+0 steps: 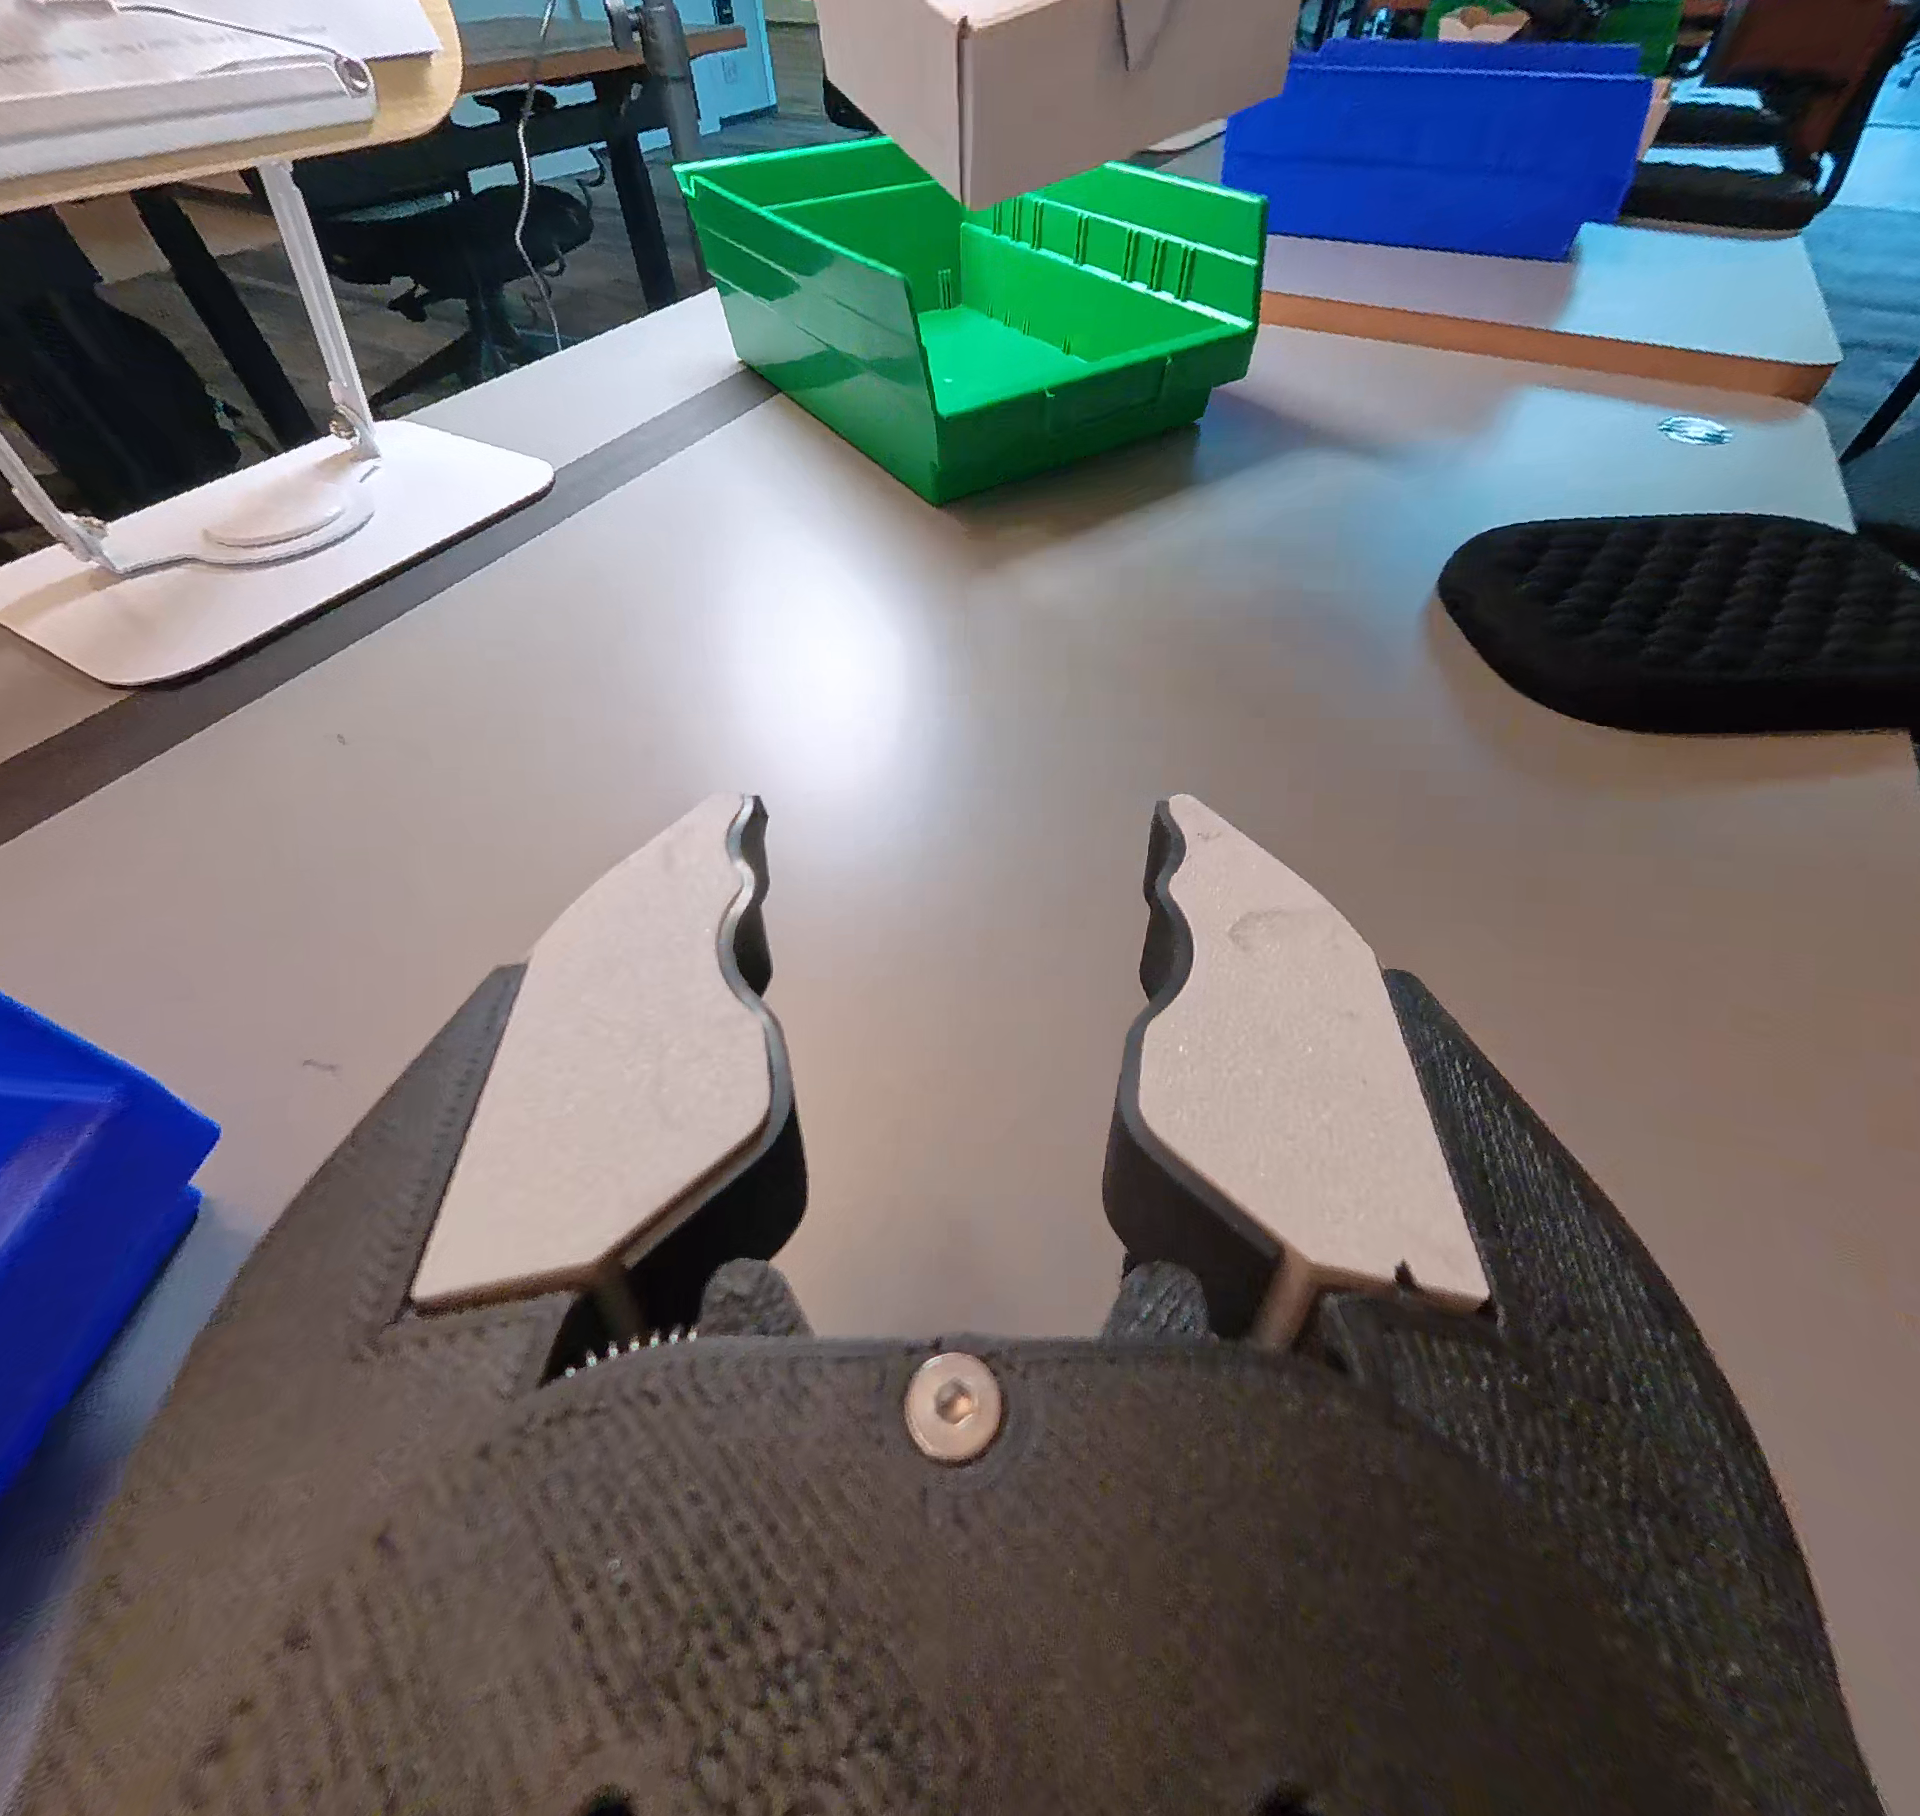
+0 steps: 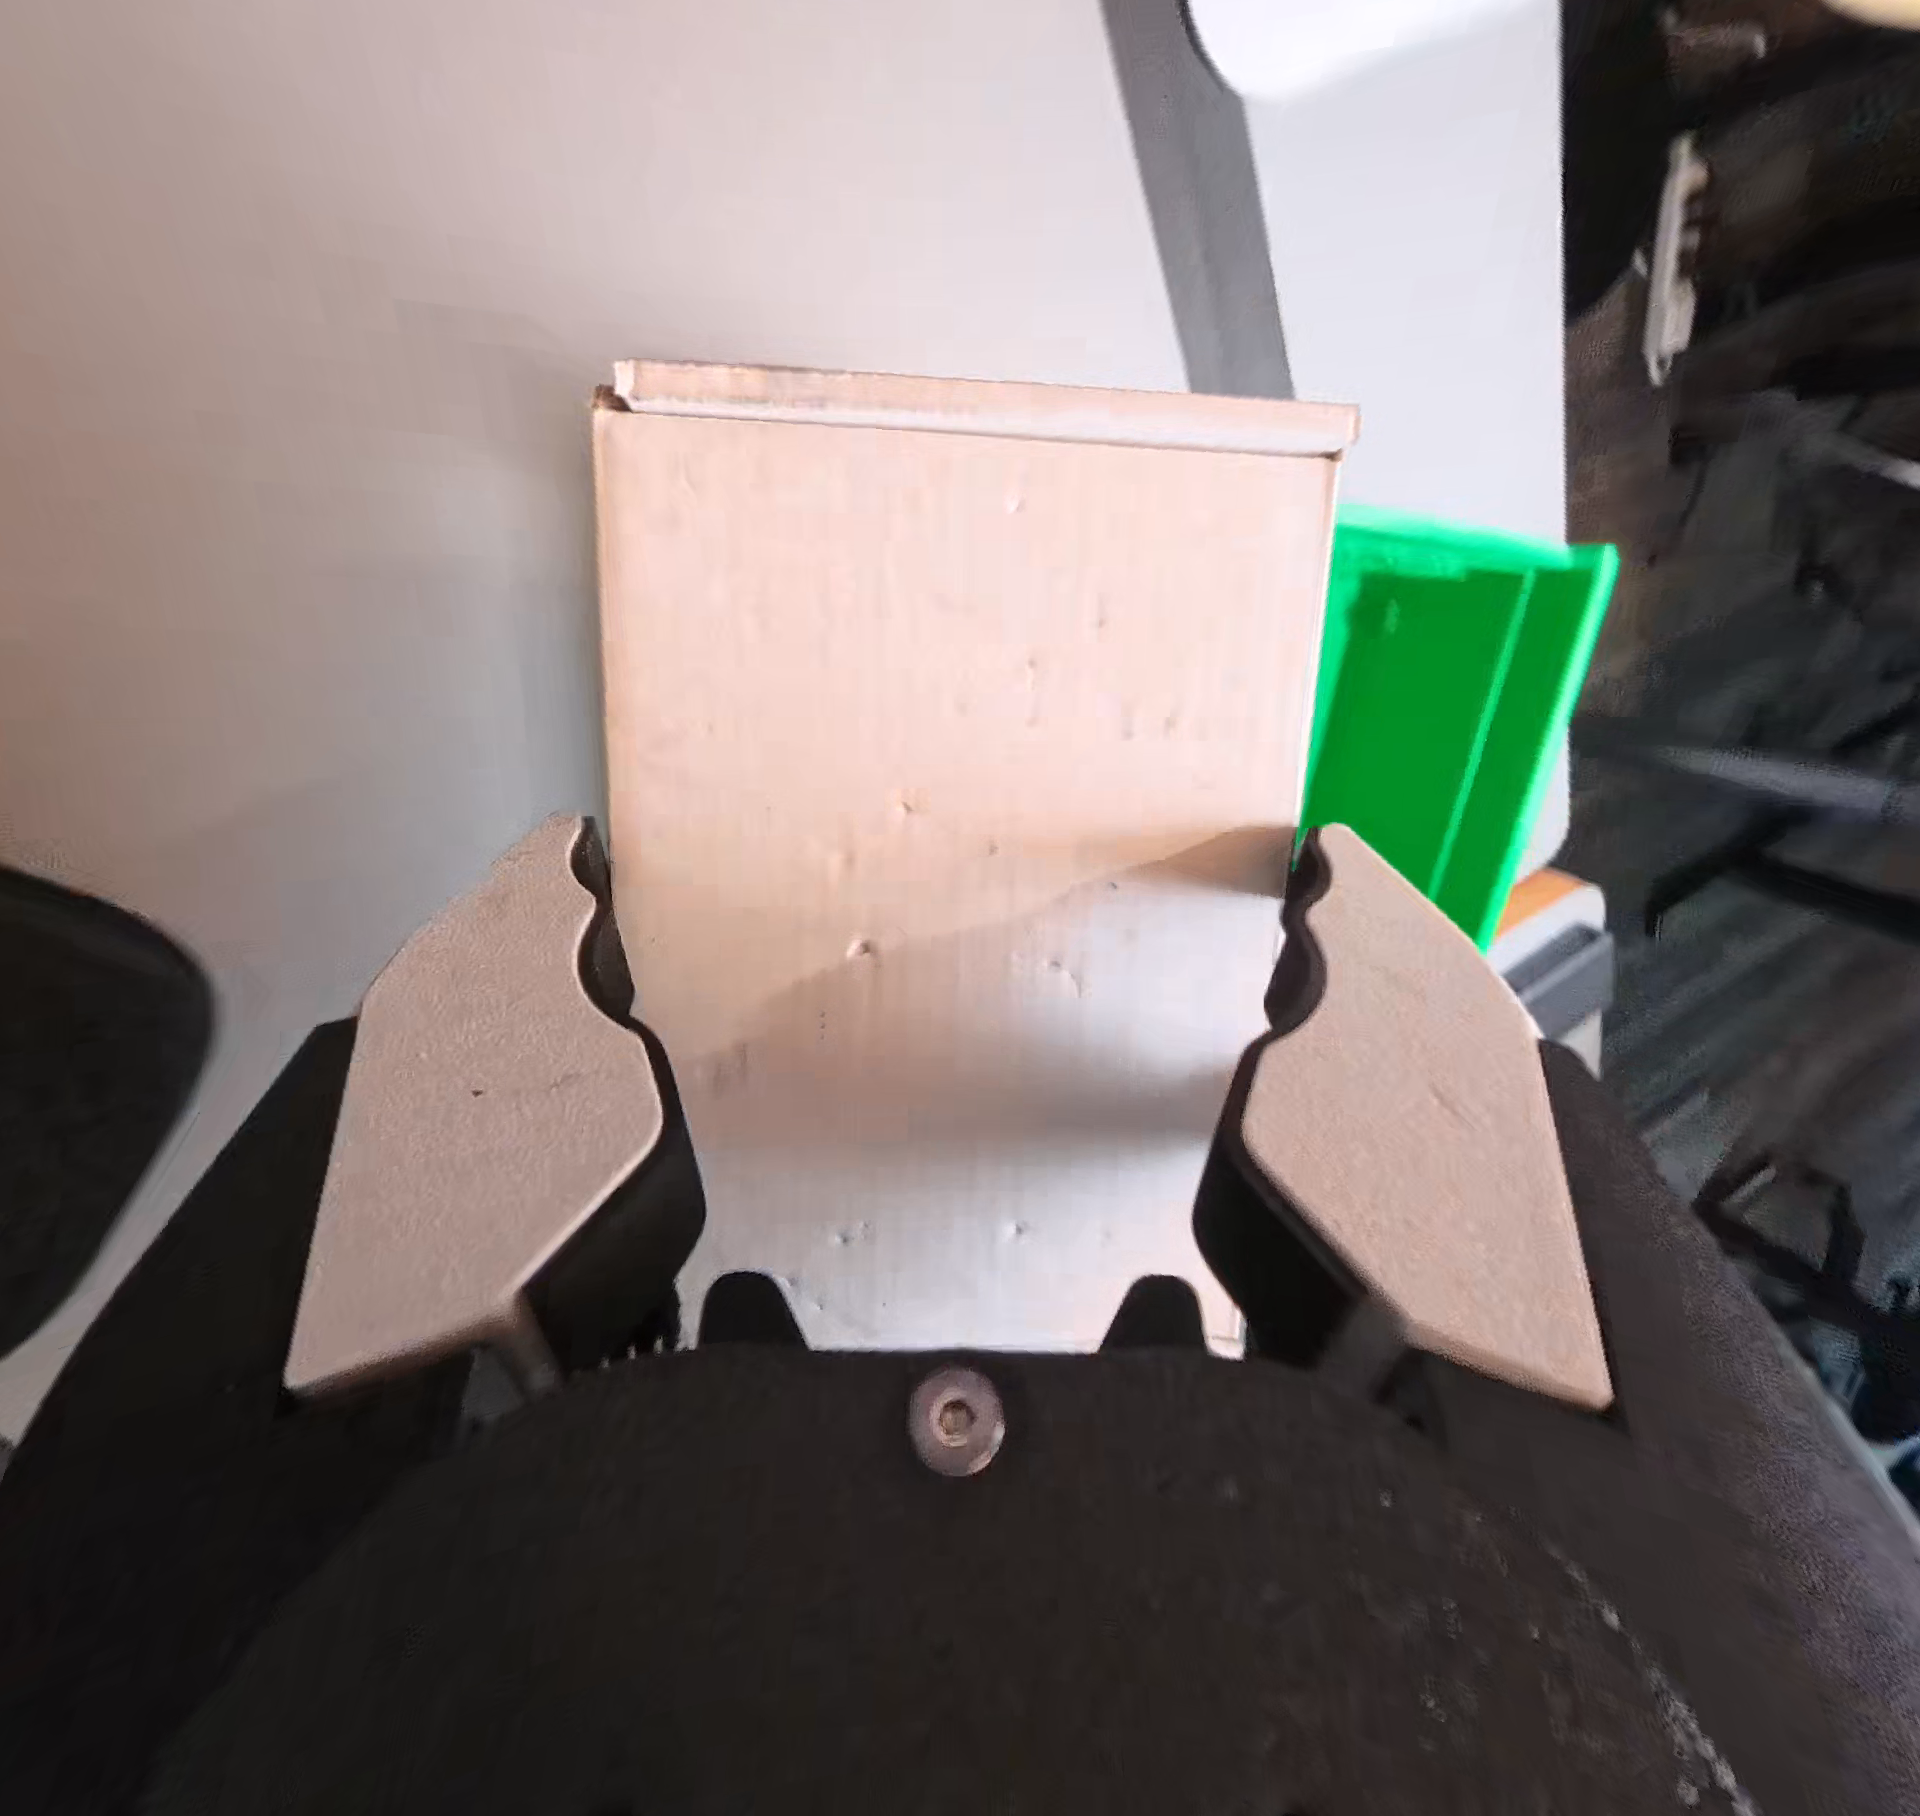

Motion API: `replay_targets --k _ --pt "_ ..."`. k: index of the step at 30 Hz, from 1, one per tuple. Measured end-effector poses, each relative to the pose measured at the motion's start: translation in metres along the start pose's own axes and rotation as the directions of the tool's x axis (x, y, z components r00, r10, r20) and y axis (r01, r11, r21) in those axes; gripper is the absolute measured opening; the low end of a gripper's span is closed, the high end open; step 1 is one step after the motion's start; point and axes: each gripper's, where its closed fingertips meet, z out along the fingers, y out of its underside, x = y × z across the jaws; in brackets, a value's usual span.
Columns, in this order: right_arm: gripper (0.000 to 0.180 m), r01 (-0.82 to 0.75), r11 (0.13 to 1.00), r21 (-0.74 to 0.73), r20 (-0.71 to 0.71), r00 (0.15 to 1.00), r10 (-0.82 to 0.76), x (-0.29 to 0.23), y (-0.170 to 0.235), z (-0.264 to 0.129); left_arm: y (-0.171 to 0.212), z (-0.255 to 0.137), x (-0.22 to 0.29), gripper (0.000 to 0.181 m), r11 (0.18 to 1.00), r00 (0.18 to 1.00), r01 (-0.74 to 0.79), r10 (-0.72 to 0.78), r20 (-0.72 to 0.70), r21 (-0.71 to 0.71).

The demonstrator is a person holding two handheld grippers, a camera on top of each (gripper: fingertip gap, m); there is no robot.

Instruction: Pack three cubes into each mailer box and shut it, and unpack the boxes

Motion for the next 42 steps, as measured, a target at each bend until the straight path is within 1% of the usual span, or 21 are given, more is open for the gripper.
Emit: replay_targets --k 3,6,11,16,18,19,20,24,28,30,32,34,35,37,39,41,42 --pt "0.121 -0.06 0.997 -0.048 -0.011 0.998 0.06 0.039 0.031 0.027 0.007 0.004 -0.003 0.069 1.0 1.0 -0.001 0.001 0.014 -0.02" --pt "0.121 -0.086 0.992 -0.092 -0.007 0.996 0.086 0.064 0.05 0.063 0.013 0.008 -0.003 0.069 0.999 1.0 0.022 -0.022 0.009 -0.032" --pt "0.121 -0.095 0.987 -0.126 0.007 0.995 0.097 0.089 0.063 0.122 0.018 0.011 -0.011 0.069 0.998 0.998 0.048 -0.047 0.034 -0.033" --pt "0.121 -0.074 0.983 -0.168 0.003 0.997 0.076 0.106 0.076 0.16 0.025 0.014 -0.017 0.069 0.997 0.996 0.07 -0.068 0.049 -0.041" --pt "0.121 -0.06 0.98 -0.19 -0.004 0.998 0.061 0.111 0.08 0.169 0.028 0.016 -0.017 0.069 0.996 0.996 0.077 -0.075 0.046 -0.05" --pt "0.117 -0.059 0.98 -0.192 -0.01 0.998 0.058 0.114 0.08 0.169 0.029 0.017 -0.017 0.069 0.995 0.996 0.08 -0.077 0.044 -0.057" --pt "0.107 -0.05 0.982 -0.184 -0.041 0.998 0.044 0.12 0.078 0.169 0.03 0.018 -0.017 0.069 0.995 0.996 0.081 -0.078 0.042 -0.059" --pt "0.108 -0.033 0.974 -0.226 -0.1 0.995 0.011 0.13 0.083 0.165 0.029 0.018 -0.015 0.07 0.995 0.996 0.08 -0.078 0.032 -0.056" --pt "0.096 0.012 0.978 -0.21 -0.205 0.977 -0.056 0.128 0.079 0.149 0.024 0.015 -0.015 0.069 0.997 0.997 0.072 -0.071 0.037 -0.038" --pt "0.094 -0.005 0.988 -0.151 -0.233 0.972 -0.031 0.115 0.07 0.136 0.02 0.013 -0.014 0.069 0.997 0.997 0.07 -0.069 0.034 -0.025" --pt "0.088 -0.02 0.999 -0.042 -0.267 0.964 0.008 0.097 0.054 0.116 0.017 0.011 -0.013 0.069 0.998 0.997 0.065 -0.065 0.032 -0.014" --pt "0.085 -0.058 0.988 0.141 -0.257 0.962 0.093 0.069 0.027 0.091 0.015 0.01 -0.012 0.069 0.998 0.998 0.062 -0.062 0.032 -0.005" --pt "0.084 -0.094 0.966 0.242 -0.247 0.957 0.155 0.055 0.014 0.077 0.014 0.01 -0.012 0.069 0.998 0.998 0.062 -0.062 0.034 -0.002" --pt "0.081 -0.152 0.884 0.442 -0.166 0.955 0.247 0.017 -0.013 0.051 0.013 0.01 -0.012 0.069 0.998 0.997 0.064 -0.064 0.039 -0.001" --pt "0.078 -0.246 0.759 0.603 -0.038 0.941 0.335 -0.024 -0.034 0.03 0.011 0.009 -0.013 0.068 0.998 0.997 0.066 -0.066 0.051 0.004" --pt "0.075 -0.359 0.621 0.696 0.104 0.907 0.408 -0.065 -0.048 0.018 0.01 0.007 -0.016 0.068 0.998 0.996 0.063 -0.063 0.069 0.006" --pt "0.075 -0.413 0.559 0.719 0.177 0.887 0.427 -0.086 -0.053 0.017 0.009 0.006 -0.018 0.068 0.998 0.995 0.06 -0.061 0.08 0.011"
